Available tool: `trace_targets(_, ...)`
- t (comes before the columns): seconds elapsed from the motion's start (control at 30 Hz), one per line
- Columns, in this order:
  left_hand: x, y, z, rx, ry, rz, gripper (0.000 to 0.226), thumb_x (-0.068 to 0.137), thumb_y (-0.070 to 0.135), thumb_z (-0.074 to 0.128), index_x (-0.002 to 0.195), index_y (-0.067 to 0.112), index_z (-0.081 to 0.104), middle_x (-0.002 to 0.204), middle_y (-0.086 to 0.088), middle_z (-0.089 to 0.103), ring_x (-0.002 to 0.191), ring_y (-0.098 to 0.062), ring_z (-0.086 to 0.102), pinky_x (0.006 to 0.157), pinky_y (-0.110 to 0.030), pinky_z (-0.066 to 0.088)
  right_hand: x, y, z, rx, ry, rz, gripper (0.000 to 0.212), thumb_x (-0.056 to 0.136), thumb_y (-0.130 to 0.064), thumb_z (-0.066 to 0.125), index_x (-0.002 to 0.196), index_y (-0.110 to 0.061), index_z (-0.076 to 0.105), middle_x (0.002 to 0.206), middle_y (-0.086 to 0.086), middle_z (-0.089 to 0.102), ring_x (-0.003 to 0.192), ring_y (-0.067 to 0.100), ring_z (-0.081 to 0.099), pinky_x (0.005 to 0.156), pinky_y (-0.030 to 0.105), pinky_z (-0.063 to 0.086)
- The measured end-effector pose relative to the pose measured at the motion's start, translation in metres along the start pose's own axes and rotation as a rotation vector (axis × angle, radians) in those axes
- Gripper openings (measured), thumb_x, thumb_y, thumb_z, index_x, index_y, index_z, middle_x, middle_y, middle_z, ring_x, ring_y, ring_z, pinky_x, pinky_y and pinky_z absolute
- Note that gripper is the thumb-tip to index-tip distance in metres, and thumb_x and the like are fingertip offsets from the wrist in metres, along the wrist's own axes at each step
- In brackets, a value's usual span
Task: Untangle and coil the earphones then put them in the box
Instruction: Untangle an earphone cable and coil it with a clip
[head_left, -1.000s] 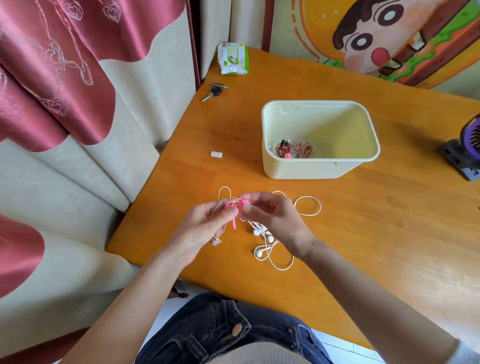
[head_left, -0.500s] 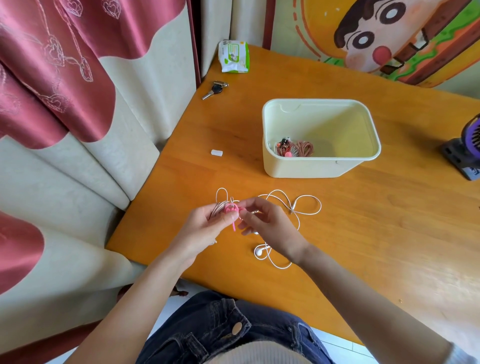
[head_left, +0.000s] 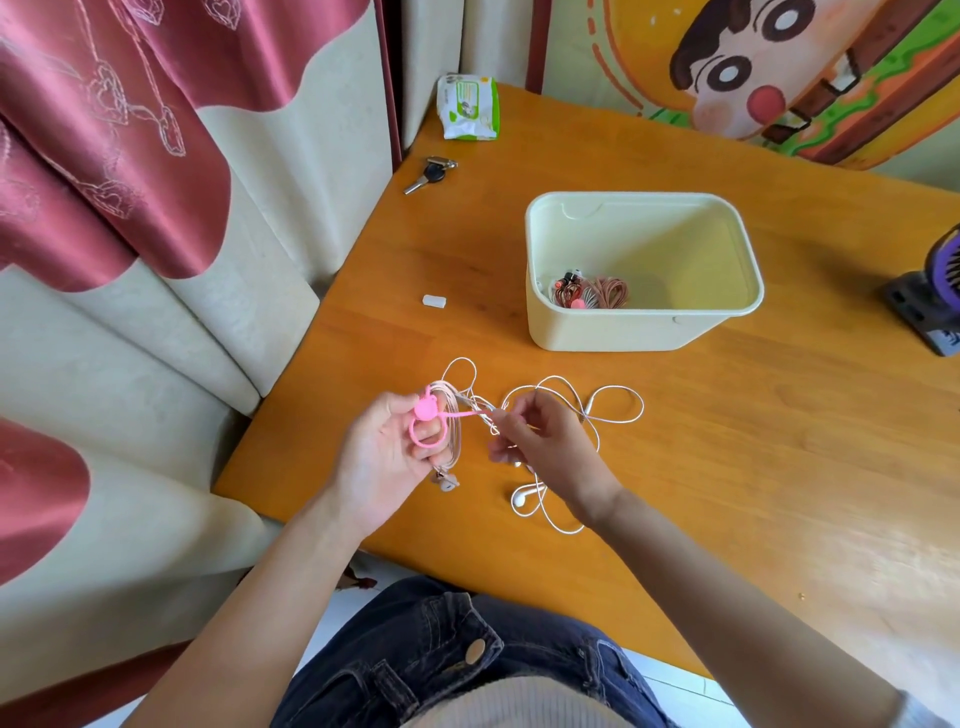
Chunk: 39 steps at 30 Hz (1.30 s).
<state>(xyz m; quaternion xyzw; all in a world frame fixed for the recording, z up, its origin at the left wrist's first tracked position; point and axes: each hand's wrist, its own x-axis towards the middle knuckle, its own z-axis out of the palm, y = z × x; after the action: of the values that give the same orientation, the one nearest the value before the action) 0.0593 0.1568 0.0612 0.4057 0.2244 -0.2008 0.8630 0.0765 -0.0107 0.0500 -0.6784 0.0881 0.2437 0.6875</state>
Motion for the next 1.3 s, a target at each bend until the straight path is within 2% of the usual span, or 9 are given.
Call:
trace_targets(0.13, -0.002, -0.004, -0.006, 0.176, 0.083, 0.002, 0.016, 0.075, 0.025, 0.057, 0.066, 0.014, 0.064, 0.063, -0.001, 0.05, 0.06, -0.013, 0.043, 0.067, -0.029, 0.036, 0.002, -0.009, -0.002, 0.146, -0.013, 0.002, 0.013, 0.097, 0.001, 0.042, 0.09, -0.009, 0.048, 0.075, 0.005, 0.06, 0.063, 0.007, 0.063, 0.062, 0.018, 0.052)
trace_targets(0.3, 0.0, -0.006, -0.016, 0.533, 0.013, 0.035, 0.015, 0.075, 0.02, 0.055, 0.087, 0.012, 0.055, 0.065, 0.001, 0.038, 0.059, -0.012, 0.036, 0.059, -0.028, 0.031, 0.0, -0.017, 0.0, 0.117, -0.026, 0.049, 0.031, 0.094, 0.004, 0.031, 0.087, -0.014, 0.056, 0.059, -0.006, 0.043, 0.053, 0.008, 0.038, 0.056, 0.021, 0.032)
trace_targets(0.53, 0.001, -0.008, -0.02, 0.518, -0.002, 0.053, 0.005, 0.079, 0.021, 0.058, 0.079, 0.019, 0.062, 0.064, 0.005, 0.037, 0.062, -0.012, 0.034, 0.063, -0.028, 0.031, -0.008, -0.019, 0.005, -0.136, 0.014, -0.063, 0.012, 0.087, -0.013, 0.064, 0.077, -0.018, 0.059, 0.05, -0.01, 0.032, 0.052, 0.011, 0.03, 0.052, 0.026, 0.027)
trace_targets(0.67, 0.0, -0.01, -0.02, 0.442, -0.063, 0.038, 0.03, 0.084, 0.03, 0.051, 0.095, 0.002, 0.056, 0.062, 0.004, 0.035, 0.059, -0.011, 0.035, 0.065, -0.03, 0.031, -0.007, -0.017, 0.004, -0.055, 0.096, -0.076, 0.015, 0.087, -0.006, 0.062, 0.08, -0.018, 0.059, 0.043, -0.014, 0.028, 0.046, 0.009, 0.026, 0.053, 0.03, 0.026)
trace_targets(0.8, -0.006, -0.01, -0.012, 0.431, -0.136, 0.097, 0.028, 0.089, 0.033, 0.044, 0.067, 0.024, 0.06, 0.061, 0.004, 0.035, 0.063, -0.014, 0.032, 0.067, -0.033, 0.03, -0.01, -0.016, 0.006, -0.186, 0.042, -0.14, 0.015, 0.09, -0.013, 0.06, 0.083, -0.025, 0.062, 0.048, -0.009, 0.028, 0.055, 0.022, 0.028, 0.056, 0.033, 0.028)
trace_targets(0.9, -0.005, -0.008, -0.011, 0.431, -0.144, 0.105, 0.019, 0.085, 0.031, 0.048, 0.076, 0.015, 0.05, 0.064, 0.002, 0.036, 0.059, -0.01, 0.035, 0.065, -0.033, 0.027, -0.015, -0.016, 0.006, -0.249, -0.06, -0.183, 0.009, 0.089, -0.02, 0.062, 0.081, -0.023, 0.064, 0.05, -0.008, 0.026, 0.052, 0.013, 0.025, 0.05, 0.026, 0.025)
trace_targets(1.03, -0.006, -0.008, -0.011, 0.457, -0.207, 0.108, 0.014, 0.087, 0.026, 0.045, 0.079, 0.015, 0.05, 0.091, -0.012, 0.041, 0.058, -0.009, 0.036, 0.064, -0.03, 0.029, -0.016, -0.014, 0.007, -0.319, -0.057, -0.223, 0.006, 0.085, -0.025, 0.068, 0.085, -0.019, 0.065, 0.049, -0.012, 0.023, 0.049, 0.007, 0.021, 0.049, 0.02, 0.02)
trace_targets(1.13, -0.007, -0.008, -0.011, 0.472, -0.206, 0.099, 0.022, 0.087, 0.028, 0.046, 0.09, 0.006, 0.045, 0.082, -0.012, 0.039, 0.062, -0.01, 0.037, 0.066, -0.029, 0.029, -0.012, -0.012, 0.008, -0.35, -0.057, -0.23, 0.014, 0.084, -0.028, 0.068, 0.093, -0.017, 0.066, 0.046, -0.013, 0.025, 0.047, 0.008, 0.022, 0.049, 0.018, 0.02)
trace_targets(1.3, -0.006, -0.005, -0.02, 0.657, -0.141, 0.1, 0.044, 0.08, 0.055, 0.056, 0.097, 0.015, 0.059, 0.073, -0.003, 0.042, 0.069, -0.013, 0.038, 0.069, -0.032, 0.03, -0.014, -0.011, 0.007, -0.482, -0.069, -0.265, 0.012, 0.086, -0.032, 0.065, 0.076, -0.026, 0.065, 0.045, -0.01, 0.026, 0.049, 0.009, 0.024, 0.049, 0.019, 0.021)
